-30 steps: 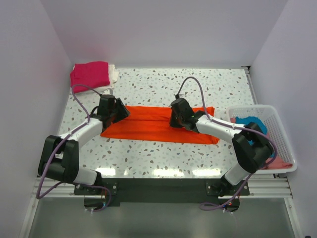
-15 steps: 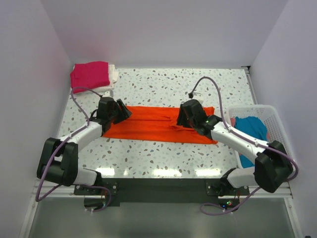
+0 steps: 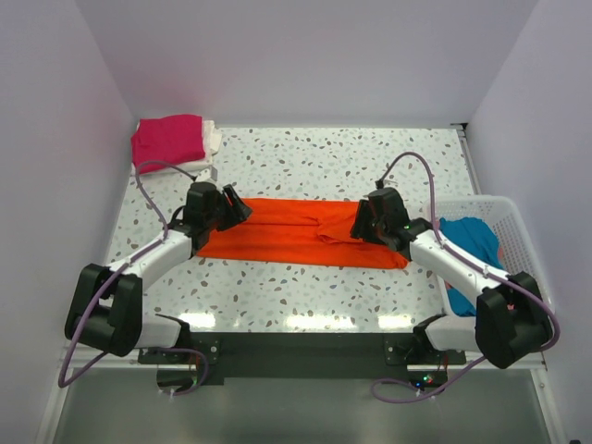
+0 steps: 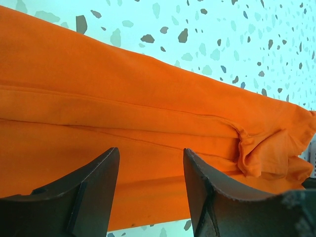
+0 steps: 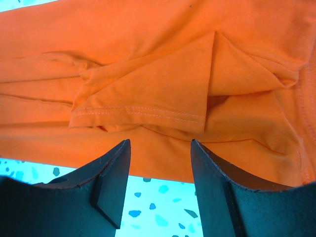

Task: Fold and stack the t-shirts
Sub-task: Fold the tshirt

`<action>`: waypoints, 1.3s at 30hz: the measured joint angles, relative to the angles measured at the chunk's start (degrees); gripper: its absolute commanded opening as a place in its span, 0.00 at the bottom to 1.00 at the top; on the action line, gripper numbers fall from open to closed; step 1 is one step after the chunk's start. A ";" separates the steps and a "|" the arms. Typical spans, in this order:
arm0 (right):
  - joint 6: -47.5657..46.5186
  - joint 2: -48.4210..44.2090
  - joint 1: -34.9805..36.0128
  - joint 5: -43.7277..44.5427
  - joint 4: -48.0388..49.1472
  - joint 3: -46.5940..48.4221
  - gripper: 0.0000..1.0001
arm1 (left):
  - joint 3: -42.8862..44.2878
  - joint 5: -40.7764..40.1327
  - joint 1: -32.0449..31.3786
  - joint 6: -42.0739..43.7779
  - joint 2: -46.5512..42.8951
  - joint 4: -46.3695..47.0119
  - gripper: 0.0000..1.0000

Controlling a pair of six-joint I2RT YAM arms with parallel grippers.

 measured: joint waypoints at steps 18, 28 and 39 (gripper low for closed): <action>0.15 1.66 -2.60 -5.42 5.14 -3.45 0.56 | 1.05 -0.37 -0.92 0.09 -1.05 -1.09 0.60; 0.85 4.26 -4.00 -5.84 8.17 -4.74 0.54 | 2.03 -0.72 -0.92 0.28 -1.38 -1.90 0.60; 1.25 6.19 -5.25 -5.51 9.90 -5.55 0.51 | 2.03 -0.72 -0.92 0.26 -1.38 -1.90 0.60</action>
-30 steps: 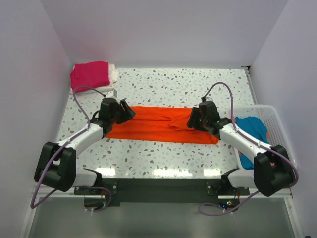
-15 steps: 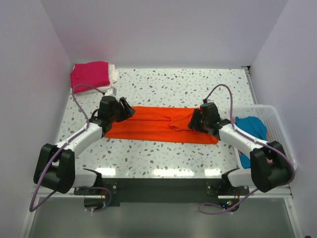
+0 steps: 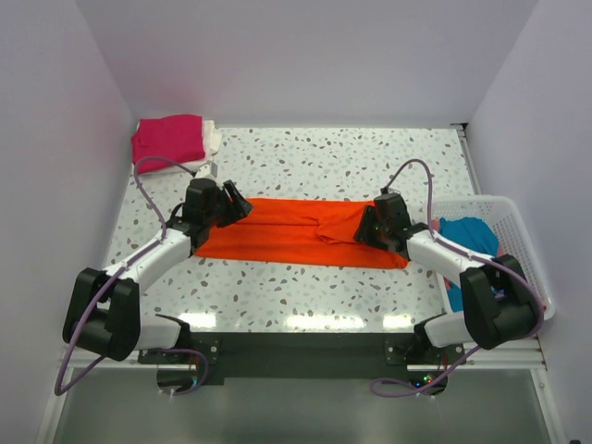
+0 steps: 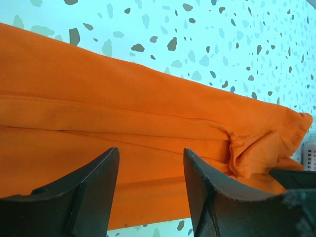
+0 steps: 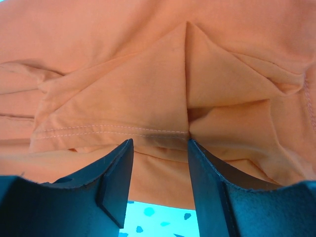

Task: Fold and stack the t-shirts
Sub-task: Fold the tshirt

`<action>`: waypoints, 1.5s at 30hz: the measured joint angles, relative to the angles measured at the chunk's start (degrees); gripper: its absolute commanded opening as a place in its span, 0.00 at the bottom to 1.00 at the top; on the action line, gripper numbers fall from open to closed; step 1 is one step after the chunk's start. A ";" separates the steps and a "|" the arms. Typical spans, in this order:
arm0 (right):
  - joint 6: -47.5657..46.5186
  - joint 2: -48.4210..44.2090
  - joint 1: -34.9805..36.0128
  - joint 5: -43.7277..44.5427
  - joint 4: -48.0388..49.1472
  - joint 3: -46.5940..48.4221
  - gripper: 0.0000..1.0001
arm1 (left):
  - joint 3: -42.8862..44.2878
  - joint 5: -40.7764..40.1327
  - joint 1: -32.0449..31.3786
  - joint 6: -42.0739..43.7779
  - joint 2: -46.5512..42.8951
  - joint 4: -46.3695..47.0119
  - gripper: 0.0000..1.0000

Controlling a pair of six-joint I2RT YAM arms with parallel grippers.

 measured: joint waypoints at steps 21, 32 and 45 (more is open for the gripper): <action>0.59 0.87 -0.52 0.98 0.50 -1.11 0.08 | 0.00 0.00 0.00 -0.04 0.00 0.07 0.60; 1.09 -2.95 -0.50 -0.35 -0.11 -1.25 0.00 | 0.00 -0.09 0.00 -0.02 0.00 0.04 0.60; 1.92 -13.51 -0.52 -2.82 -2.08 -4.52 0.00 | 0.00 -0.50 0.00 -0.02 0.00 0.00 0.60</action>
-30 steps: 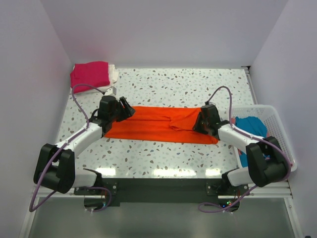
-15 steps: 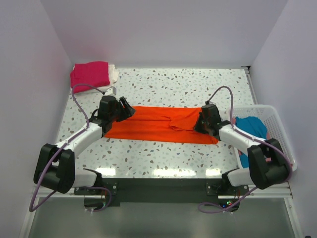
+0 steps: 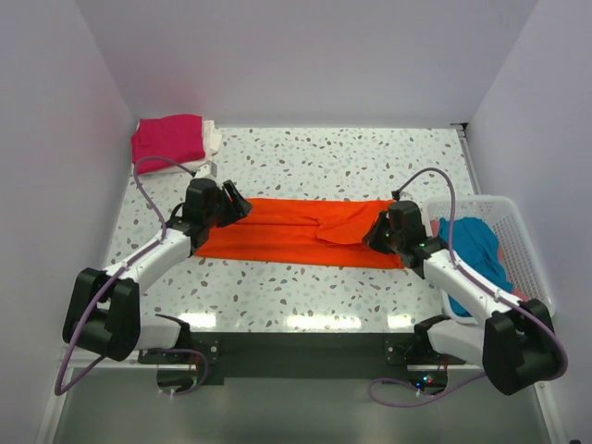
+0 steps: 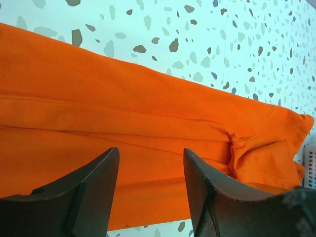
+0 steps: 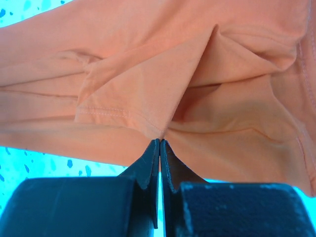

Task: Fold and stack the t-shirts
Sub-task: Fold the tshirt

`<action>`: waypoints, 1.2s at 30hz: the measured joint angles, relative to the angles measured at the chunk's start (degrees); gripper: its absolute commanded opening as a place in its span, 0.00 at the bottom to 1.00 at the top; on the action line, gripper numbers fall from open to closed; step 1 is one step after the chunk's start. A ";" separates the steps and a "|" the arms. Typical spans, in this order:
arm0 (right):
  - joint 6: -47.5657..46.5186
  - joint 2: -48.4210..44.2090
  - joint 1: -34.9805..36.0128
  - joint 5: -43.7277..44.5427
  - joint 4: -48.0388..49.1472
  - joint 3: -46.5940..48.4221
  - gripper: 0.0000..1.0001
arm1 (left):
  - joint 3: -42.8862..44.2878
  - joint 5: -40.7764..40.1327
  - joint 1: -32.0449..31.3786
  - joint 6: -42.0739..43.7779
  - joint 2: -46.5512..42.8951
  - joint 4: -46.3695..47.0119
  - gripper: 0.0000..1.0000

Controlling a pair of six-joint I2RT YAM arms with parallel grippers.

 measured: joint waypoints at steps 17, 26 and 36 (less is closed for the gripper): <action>0.13 -12.96 0.02 -0.46 -7.56 -4.85 0.00 | 0.00 -1.57 -0.02 -0.33 0.24 -0.42 0.59; 0.13 -16.72 0.02 -0.46 -10.16 -6.69 0.00 | 0.00 -4.07 -0.04 -2.32 2.29 -0.50 0.57; 0.15 -21.00 0.02 -0.44 -13.22 -8.20 0.00 | 0.48 -7.02 -0.04 -3.32 4.48 -0.50 0.54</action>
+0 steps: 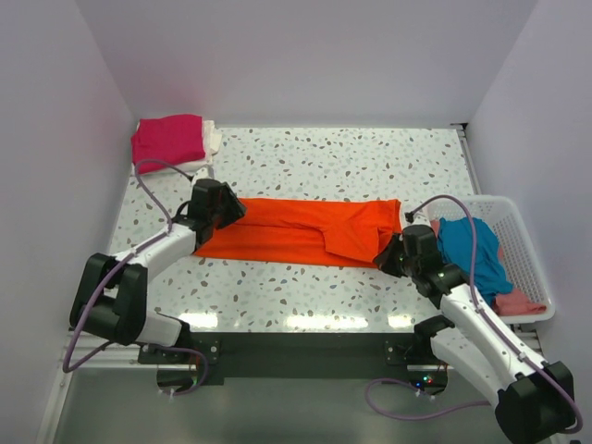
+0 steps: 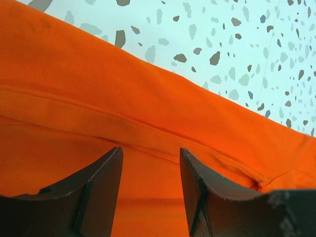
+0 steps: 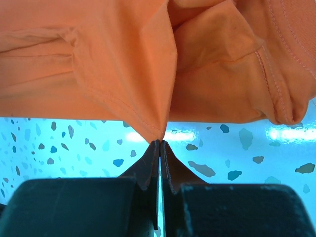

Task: Fold and stack the t-shirts
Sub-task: Fold the tshirt

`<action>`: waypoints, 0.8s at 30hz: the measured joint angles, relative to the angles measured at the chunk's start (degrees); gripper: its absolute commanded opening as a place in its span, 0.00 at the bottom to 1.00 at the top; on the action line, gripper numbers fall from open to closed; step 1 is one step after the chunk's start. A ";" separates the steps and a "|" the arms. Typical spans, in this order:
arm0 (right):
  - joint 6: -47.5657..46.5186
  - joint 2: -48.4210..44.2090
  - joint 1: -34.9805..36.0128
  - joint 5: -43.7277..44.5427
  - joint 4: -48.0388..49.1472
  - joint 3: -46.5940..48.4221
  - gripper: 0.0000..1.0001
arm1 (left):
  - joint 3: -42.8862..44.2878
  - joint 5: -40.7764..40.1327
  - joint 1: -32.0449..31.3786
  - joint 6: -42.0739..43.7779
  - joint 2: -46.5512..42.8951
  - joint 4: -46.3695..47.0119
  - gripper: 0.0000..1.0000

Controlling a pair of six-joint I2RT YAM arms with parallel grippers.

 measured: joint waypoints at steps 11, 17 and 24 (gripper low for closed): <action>0.04 -0.85 0.00 0.02 -1.88 -0.92 0.00 | 6.25 -5.20 0.00 -0.94 5.64 -0.35 0.47; 0.02 -1.01 0.00 0.22 -2.49 -0.92 0.00 | 10.49 -8.68 0.00 -0.96 11.43 -1.64 0.39; 0.02 -1.03 0.00 0.24 -2.64 -0.92 0.00 | 11.28 -11.52 0.00 -1.01 16.17 -3.63 0.36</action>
